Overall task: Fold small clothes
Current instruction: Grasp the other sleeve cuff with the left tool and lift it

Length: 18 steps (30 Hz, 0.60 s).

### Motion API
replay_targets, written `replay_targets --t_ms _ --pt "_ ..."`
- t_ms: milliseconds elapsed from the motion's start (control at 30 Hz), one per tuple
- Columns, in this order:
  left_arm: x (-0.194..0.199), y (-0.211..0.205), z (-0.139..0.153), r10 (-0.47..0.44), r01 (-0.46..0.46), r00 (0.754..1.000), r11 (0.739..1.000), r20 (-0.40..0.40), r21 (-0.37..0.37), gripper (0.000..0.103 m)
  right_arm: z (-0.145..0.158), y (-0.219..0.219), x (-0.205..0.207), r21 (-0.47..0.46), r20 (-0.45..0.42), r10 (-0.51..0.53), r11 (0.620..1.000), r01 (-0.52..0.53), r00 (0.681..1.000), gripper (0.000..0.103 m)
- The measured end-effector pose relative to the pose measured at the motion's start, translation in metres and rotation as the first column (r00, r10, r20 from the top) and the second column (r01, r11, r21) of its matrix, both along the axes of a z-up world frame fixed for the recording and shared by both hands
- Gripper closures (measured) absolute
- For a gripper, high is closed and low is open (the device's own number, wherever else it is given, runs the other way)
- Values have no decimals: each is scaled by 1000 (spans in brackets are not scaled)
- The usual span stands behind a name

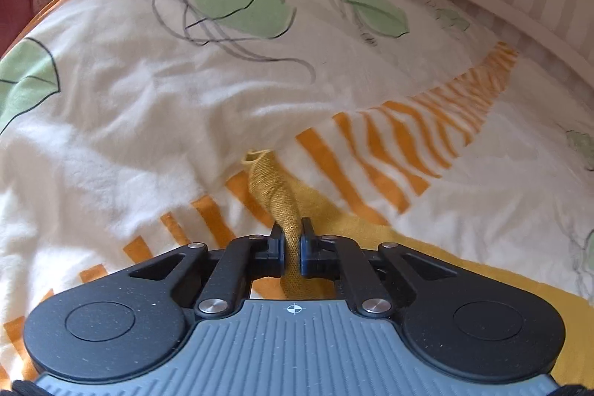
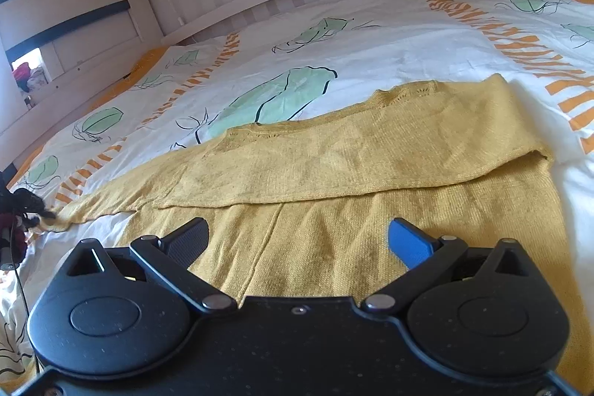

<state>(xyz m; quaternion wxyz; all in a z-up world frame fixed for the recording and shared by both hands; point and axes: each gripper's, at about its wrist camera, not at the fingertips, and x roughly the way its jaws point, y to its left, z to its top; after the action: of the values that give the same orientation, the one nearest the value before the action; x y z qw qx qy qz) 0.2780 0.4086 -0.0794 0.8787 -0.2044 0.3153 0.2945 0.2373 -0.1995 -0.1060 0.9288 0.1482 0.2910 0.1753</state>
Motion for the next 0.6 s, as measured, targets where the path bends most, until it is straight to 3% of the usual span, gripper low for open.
replay_targets --t_ms 233,367,600 --pt "4 -50 53 -147 145 987 988 65 46 97 8 -3 0 -12 8 -2 1000 2 1000 0" --pt "13 -96 91 -268 260 957 962 110 84 97 17 -9 0 -2 15 -16 1000 16 1000 0" --pt "28 -188 147 -434 422 879 901 196 98 97 32 -27 1 4 22 -42 999 42 999 0"
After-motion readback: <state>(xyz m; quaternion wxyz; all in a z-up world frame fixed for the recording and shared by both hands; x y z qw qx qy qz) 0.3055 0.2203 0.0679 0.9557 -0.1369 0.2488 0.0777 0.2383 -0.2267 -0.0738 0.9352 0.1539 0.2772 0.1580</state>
